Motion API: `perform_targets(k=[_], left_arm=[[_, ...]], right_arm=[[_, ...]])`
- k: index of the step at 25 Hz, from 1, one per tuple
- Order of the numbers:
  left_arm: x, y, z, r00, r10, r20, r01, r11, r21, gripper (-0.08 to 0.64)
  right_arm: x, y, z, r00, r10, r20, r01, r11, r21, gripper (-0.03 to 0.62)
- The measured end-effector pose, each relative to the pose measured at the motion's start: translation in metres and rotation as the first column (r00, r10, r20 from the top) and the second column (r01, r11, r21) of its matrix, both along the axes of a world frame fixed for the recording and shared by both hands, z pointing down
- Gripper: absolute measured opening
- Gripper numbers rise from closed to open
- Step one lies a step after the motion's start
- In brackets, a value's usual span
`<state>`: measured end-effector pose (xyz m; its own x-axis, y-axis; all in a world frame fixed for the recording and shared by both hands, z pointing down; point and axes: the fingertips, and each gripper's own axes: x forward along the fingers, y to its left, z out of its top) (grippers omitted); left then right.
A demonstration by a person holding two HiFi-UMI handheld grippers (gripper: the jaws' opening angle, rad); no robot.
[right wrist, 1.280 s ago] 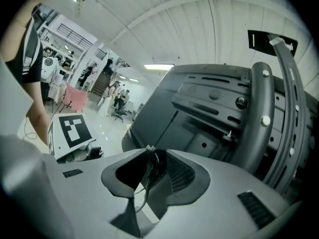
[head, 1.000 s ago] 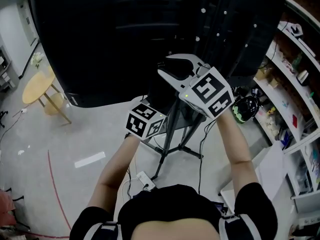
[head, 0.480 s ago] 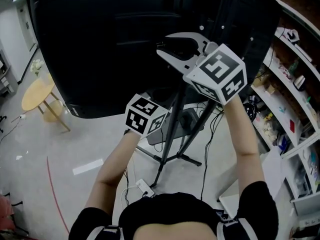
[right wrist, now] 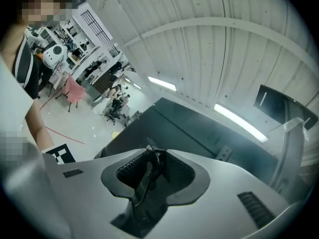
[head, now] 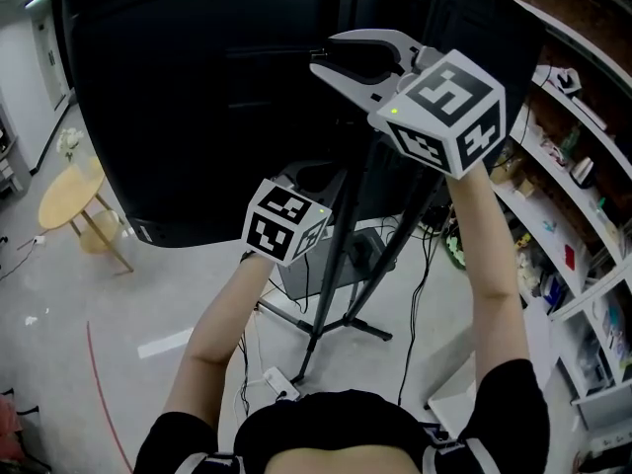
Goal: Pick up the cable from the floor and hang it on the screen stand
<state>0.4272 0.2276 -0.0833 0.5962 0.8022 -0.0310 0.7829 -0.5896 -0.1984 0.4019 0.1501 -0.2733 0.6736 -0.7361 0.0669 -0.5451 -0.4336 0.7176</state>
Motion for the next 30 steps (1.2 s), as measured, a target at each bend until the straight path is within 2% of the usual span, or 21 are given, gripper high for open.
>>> perform_targets(k=[7,12,23,30], left_arm=[[0.019,-0.007,-0.046,0.990,-0.099,-0.097,0.097,0.995,-0.021,0.008],[0.029,-0.004,-0.070,0.976,-0.149,-0.161,0.154,0.988,0.017,0.008],[0.028,0.001,-0.085,0.969,-0.156,-0.191,0.166,0.986,0.035,0.008],[0.026,-0.003,-0.094,0.967,-0.152,-0.204,0.162,0.986,0.033,0.008]], right_arm=[[0.005,0.016,-0.051,0.998,0.012,-0.058,-0.008,0.997,0.071,0.135],[0.014,0.029,-0.080,0.994,0.037,-0.101,-0.026,0.994,0.108,0.135],[0.045,0.069,-0.115,0.986,0.114,-0.124,-0.086,0.974,0.211,0.133],[0.056,0.127,-0.113,0.978,0.179,-0.111,-0.131,0.931,0.342,0.126]])
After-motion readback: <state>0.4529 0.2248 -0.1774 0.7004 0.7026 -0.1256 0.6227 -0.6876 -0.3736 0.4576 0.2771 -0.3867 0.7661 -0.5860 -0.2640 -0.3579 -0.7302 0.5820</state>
